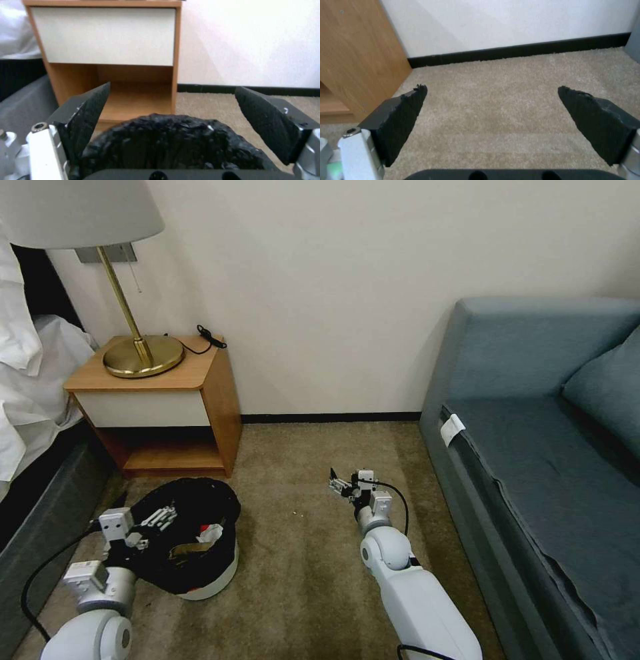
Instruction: Pick up the trash bin, then pick up the garbage on the floor and place it into the trash bin.
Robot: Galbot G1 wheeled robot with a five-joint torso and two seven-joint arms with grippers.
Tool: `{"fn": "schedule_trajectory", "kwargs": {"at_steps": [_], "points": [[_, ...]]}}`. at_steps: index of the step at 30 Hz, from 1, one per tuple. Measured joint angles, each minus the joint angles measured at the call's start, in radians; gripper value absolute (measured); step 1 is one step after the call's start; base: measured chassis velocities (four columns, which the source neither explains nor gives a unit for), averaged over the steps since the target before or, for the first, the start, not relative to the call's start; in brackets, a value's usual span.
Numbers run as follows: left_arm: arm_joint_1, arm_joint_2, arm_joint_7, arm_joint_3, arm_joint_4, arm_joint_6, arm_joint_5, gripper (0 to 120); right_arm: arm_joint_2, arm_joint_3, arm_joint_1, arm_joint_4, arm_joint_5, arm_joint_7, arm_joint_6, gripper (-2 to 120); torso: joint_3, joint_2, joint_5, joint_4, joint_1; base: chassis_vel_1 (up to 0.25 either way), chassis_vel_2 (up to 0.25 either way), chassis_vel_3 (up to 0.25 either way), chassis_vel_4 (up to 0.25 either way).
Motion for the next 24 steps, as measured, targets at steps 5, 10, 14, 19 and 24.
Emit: {"fn": "schedule_trajectory", "kwargs": {"at_steps": [5,10,14,19,24], "points": [[-0.008,-0.011,-0.001,0.044,0.007,0.007,0.011,100,0.007,0.011,-0.002,-0.011,-0.008,-0.014,0.019,100,0.0,0.0,0.0,0.0,0.0,0.0,0.0,0.0,0.0],[-0.01,-0.028,-0.014,0.094,0.011,0.014,0.036,100,0.008,0.021,-0.003,-0.022,-0.019,-0.021,0.05,100,0.0,0.0,0.0,-0.0001,0.0,0.0,0.0,0.0,0.0],[-0.01,-0.03,-0.019,0.099,0.011,0.017,0.04,100,0.008,0.021,-0.003,-0.023,-0.021,-0.021,0.054,100,0.0,0.0,0.0,0.0,0.0,0.0,0.0,0.0,0.0],[-0.01,-0.03,-0.021,0.098,0.01,0.017,0.04,100,0.008,0.021,-0.003,-0.023,-0.021,-0.021,0.054,100,0.0,0.0,0.0,0.0,0.0,0.0,0.0,0.0,0.0],[-0.01,-0.03,-0.021,0.098,0.01,0.017,0.04,100,0.008,0.021,-0.003,-0.023,-0.021,-0.021,0.054,100,0.0,0.0,0.0,0.0,0.0,0.0,0.0,0.0,0.0]]}}
